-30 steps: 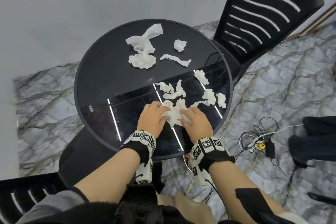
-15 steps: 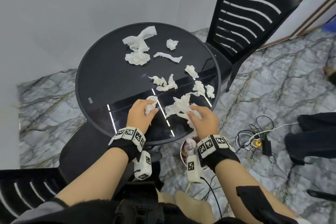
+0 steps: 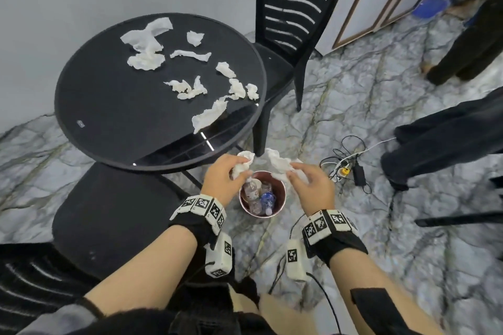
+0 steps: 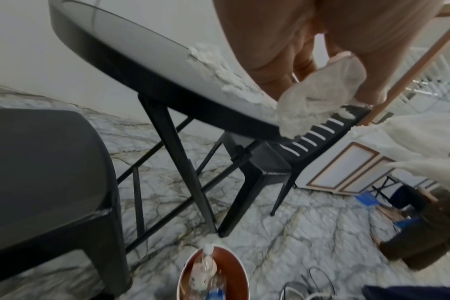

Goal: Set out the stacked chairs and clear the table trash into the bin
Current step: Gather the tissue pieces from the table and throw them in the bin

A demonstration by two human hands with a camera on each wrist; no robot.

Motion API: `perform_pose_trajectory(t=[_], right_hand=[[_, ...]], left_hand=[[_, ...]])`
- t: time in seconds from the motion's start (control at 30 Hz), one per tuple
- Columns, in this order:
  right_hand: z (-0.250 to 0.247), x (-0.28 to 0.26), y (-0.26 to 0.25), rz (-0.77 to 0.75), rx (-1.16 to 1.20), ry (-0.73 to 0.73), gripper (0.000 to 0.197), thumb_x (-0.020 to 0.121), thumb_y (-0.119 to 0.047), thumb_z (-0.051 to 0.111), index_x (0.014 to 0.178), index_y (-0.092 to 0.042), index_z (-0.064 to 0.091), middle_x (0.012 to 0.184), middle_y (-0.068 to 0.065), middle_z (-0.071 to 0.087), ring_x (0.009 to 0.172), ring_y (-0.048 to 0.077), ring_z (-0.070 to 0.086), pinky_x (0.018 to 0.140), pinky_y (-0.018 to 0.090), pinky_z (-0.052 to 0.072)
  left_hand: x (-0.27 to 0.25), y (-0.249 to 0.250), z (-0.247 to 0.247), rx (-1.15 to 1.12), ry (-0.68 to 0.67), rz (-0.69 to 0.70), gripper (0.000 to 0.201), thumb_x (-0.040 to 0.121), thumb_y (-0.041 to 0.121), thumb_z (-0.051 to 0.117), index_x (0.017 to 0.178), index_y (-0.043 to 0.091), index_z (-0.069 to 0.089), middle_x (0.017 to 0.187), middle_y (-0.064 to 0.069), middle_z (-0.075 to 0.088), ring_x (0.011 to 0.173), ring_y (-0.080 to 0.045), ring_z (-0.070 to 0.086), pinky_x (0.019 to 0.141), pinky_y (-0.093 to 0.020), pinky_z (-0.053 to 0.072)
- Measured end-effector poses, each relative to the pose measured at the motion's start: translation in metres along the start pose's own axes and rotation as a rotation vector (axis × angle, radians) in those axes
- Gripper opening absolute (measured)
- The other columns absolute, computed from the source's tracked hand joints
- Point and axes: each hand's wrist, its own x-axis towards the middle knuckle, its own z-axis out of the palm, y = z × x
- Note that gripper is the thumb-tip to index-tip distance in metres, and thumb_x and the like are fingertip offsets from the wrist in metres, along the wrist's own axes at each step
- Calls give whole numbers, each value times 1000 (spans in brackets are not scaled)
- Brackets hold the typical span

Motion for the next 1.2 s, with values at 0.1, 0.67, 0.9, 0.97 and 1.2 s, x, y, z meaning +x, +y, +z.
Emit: perform_pose_trajectory(t=[0.1, 0.67, 0.9, 0.97, 1.2], right_hand=[[-13, -20, 34, 16, -53, -8, 21, 83, -21, 70, 103, -17, 72, 103, -1, 68, 97, 9, 58, 90, 20, 39], [99, 2, 240, 221, -82, -44, 19, 82, -15, 70, 100, -14, 75, 99, 6, 69, 90, 11, 57, 80, 3, 31], [195, 52, 349, 299, -46, 17, 18, 82, -15, 68, 99, -12, 74, 100, 11, 71, 96, 24, 63, 86, 24, 41], [216, 68, 370, 289, -44, 1, 18, 83, -13, 67, 99, -11, 74, 102, 12, 71, 98, 25, 62, 85, 22, 40], [261, 94, 412, 267, 35, -104, 38, 89, -24, 60, 127, -22, 58, 131, 0, 59, 124, 14, 51, 91, 5, 26]], left_hand=[[-20, -3, 29, 27, -83, -19, 26, 80, 20, 73, 104, 13, 68, 101, 0, 62, 95, -12, 56, 87, -21, 42], [31, -184, 172, 168, -253, -252, 29, 78, 20, 75, 106, 16, 70, 107, -7, 64, 97, -23, 61, 88, -27, 45], [88, -301, 241, 230, -279, -244, 30, 80, 19, 72, 110, 15, 68, 115, -9, 63, 104, -25, 59, 88, -25, 43], [103, -325, 256, 271, -277, -225, 32, 80, 22, 71, 112, 17, 67, 118, -8, 63, 106, -25, 59, 90, -25, 41], [126, -366, 283, 329, -429, -154, 50, 82, 26, 70, 129, 23, 56, 125, -7, 59, 113, -23, 54, 95, -24, 38]])
